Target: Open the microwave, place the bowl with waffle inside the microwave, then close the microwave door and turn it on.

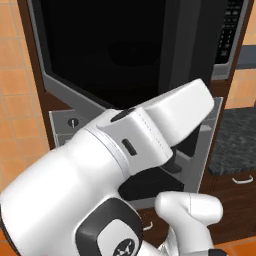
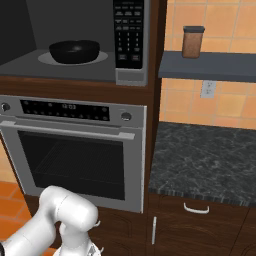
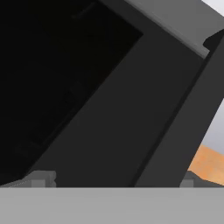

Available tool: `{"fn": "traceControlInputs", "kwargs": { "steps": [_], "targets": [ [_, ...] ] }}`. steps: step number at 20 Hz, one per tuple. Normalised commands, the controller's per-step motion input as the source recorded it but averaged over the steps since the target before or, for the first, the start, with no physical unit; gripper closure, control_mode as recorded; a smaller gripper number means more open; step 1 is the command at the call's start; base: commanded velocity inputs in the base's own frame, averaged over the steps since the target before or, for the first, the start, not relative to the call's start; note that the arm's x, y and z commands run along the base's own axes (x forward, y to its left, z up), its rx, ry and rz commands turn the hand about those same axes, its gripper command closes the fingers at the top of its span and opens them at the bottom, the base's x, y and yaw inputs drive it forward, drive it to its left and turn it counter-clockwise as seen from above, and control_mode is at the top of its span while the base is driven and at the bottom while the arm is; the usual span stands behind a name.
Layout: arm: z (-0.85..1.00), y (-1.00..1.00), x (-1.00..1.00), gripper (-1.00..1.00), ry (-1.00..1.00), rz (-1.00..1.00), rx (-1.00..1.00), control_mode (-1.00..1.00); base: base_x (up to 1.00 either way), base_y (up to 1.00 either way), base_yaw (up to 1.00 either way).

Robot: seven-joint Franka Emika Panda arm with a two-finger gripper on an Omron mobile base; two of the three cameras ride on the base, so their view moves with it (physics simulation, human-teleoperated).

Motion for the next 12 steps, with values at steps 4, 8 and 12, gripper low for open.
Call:
{"fn": "traceControlInputs", "kwargs": {
  "steps": [4,8,12],
  "targets": [
    [-0.05,-0.4,1.0,-1.0,0.0,0.0,0.03,-1.0,0.0,0.0,0.0],
    [-0.03,-0.3,0.96,-1.0,0.0,0.0,0.04,-1.0,0.0,0.0,0.0],
    [-0.03,-0.23,0.87,-1.0,-0.05,0.01,0.08,-1.0,0.0,0.0,0.0]
  ]
}}
